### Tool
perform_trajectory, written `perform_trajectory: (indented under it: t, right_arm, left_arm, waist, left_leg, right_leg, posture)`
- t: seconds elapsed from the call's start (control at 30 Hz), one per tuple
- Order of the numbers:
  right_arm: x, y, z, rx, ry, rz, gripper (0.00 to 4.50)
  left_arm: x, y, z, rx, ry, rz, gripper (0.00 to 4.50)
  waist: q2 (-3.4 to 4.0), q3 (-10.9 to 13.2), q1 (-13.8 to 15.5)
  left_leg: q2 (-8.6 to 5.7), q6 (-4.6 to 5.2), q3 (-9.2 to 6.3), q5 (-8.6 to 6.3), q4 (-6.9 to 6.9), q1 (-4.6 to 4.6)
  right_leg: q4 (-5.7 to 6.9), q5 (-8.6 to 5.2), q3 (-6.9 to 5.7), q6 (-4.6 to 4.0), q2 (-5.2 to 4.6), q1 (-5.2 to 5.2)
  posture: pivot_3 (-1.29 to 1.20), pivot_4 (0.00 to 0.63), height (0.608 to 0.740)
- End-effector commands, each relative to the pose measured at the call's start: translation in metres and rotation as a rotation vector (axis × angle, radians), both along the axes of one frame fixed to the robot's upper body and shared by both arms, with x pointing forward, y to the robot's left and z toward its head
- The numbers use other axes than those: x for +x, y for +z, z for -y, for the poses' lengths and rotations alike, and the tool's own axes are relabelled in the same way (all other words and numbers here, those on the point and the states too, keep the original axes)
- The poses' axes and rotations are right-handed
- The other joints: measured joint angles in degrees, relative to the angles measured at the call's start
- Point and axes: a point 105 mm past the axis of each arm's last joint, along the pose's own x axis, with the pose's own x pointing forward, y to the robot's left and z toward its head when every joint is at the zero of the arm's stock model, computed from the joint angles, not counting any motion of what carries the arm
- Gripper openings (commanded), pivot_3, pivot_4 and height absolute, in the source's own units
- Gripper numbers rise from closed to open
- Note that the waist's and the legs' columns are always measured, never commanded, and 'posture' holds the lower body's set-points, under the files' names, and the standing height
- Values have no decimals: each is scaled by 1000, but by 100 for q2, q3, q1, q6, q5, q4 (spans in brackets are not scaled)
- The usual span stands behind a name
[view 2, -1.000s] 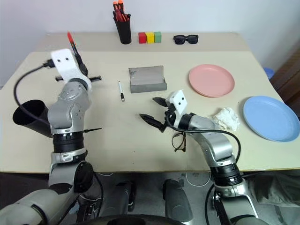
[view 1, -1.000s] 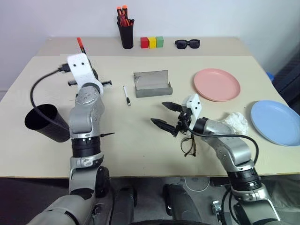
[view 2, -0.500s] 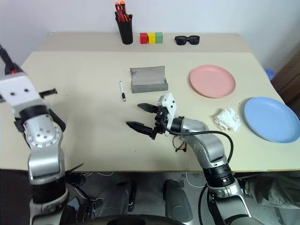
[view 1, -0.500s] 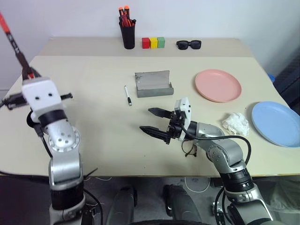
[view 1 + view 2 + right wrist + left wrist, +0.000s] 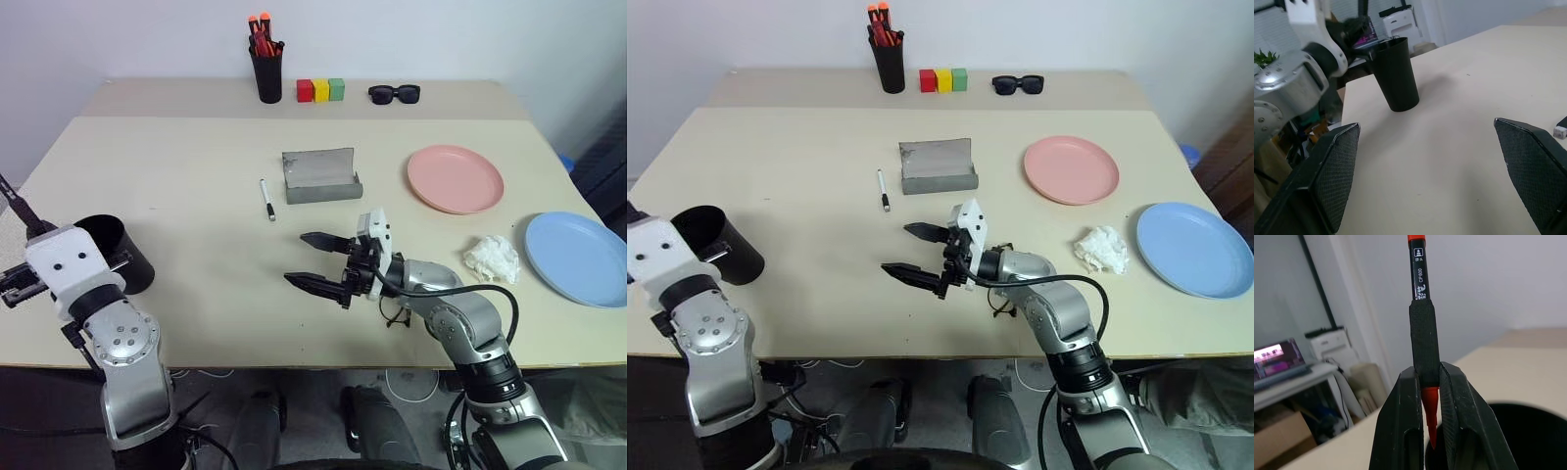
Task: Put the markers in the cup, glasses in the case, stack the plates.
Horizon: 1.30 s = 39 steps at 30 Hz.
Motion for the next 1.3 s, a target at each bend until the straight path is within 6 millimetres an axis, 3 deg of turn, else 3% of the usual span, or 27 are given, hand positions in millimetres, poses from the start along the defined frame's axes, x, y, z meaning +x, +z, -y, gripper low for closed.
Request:
perform_trajectory:
  t: [0.03, 0.2, 0.3, 0.5, 0.77, 0.87, 1.07, 1.2, 1.3]
  right_arm:
    - [-5, 13, -6, 28, 36, 40, 4500]
    - [-7, 12, -7, 29, 37, 39, 4500]
    - [-8, 12, -8, 31, 41, 39, 4500]
    - [-11, 11, -10, 34, 51, 35, 4500]
    - [-12, 11, -12, 34, 60, 31, 4500]
    - [-11, 11, -13, 37, 59, 30, 4500]
    - [-9, 11, -13, 43, 45, 26, 4500]
    - [-6, 12, -13, 50, 30, 25, 4500]
    - [-3, 12, -13, 53, 15, 26, 4500]
  left_arm:
    - [1, 7, 4, 9, -25, 44, 48]
    - [4, 8, 9, 1, -36, 51, 48]
    - [4, 7, 10, -7, -39, 51, 1303]
    - [4, 6, 8, -16, -31, 46, 4296]
    - [6, 5, 8, -16, -28, 43, 4407]
    - [11, 17, 13, 13, -64, 75, 4407]
    - [50, 58, 50, 45, -338, 144, 4407]
    - [83, 52, 78, -66, -539, 29, 4407]
    - [112, 19, 77, -334, -505, -147, 4407]
  waist:
    - [0, 0, -1]
    - [0, 0, -1]
    - [0, 0, -3]
    - [0, 0, -2]
    - [0, 0, -2]
    - [-1, 0, 3]
    - [-2, -1, 8]
    - [-2, -1, -8]
    - [-3, -1, -17]
  left_leg:
    - [0, 0, 0, 0, 0, 0]
    - [0, 0, 0, 0, 0, 0]
    - [0, 0, 0, 0, -1, 0]
    - [0, 0, 0, 0, -1, 0]
    - [0, 0, 0, 0, 0, 0]
    - [0, 0, 0, 0, 0, 0]
    - [-1, 0, -1, 0, 2, -2]
    - [-2, 0, -2, 0, 2, -1]
    - [-1, 0, -5, 0, 1, -1]
  right_leg:
    - [0, -1, 0, -1, 0, 0]
    - [-1, -1, 0, -2, 0, 0]
    - [0, -1, 0, -1, 0, 0]
    - [-1, -1, -1, -2, 0, 0]
    - [-1, -2, -1, -3, 0, 0]
    - [-1, -2, -1, -4, 0, 0]
    - [-4, -2, -4, -3, 0, 2]
    - [-3, 1, -4, 2, 1, 2]
    - [-1, 1, -5, 3, 4, 2]
  posture:
    - [0, 150, 740]
    - [0, 150, 740]
    - [0, 150, 740]
    - [0, 150, 740]
    - [0, 150, 740]
    - [0, 150, 740]
    - [0, 150, 740]
    - [0, 150, 740]
    - [0, 150, 740]
